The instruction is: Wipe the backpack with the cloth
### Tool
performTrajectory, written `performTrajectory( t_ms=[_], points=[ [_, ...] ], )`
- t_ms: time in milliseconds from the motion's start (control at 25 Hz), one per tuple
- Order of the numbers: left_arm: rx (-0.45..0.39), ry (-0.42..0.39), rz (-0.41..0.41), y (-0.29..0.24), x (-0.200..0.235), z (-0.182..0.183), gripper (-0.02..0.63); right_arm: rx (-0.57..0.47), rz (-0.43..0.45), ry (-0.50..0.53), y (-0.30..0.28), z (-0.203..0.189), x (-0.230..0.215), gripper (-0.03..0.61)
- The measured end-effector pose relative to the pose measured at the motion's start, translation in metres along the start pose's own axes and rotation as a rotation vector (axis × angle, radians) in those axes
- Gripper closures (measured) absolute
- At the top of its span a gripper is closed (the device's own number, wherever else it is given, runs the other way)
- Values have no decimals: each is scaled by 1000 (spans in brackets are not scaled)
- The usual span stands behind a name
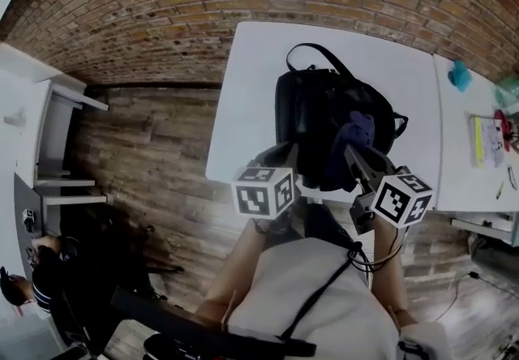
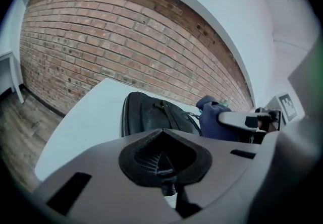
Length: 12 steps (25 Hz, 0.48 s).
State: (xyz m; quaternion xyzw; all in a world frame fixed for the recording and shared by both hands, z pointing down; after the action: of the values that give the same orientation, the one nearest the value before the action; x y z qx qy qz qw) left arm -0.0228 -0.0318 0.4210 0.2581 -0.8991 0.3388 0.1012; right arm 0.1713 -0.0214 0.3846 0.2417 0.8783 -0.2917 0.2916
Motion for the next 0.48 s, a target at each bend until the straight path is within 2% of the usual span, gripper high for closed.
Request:
performTrajectory(
  t_ms=[280, 480],
  points=[
    [-62, 119, 165, 7, 14, -1, 611, 142, 145, 89, -39, 21, 3, 532],
    [-89, 177, 237, 15, 15, -8, 611, 218, 215, 153, -59, 27, 8, 532]
  ],
)
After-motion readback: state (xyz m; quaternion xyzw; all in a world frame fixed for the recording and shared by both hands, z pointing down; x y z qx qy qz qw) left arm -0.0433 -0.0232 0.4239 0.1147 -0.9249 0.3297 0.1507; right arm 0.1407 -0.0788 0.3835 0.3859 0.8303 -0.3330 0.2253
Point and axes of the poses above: the fingertips, and each gripper's own axes: y backward along the fingers, x to its left, z out of its top, the point moved 7 cm from there along y, backward along the fingers, and after that the axes turned 7 degrees about -y, right-handed, at the moved point
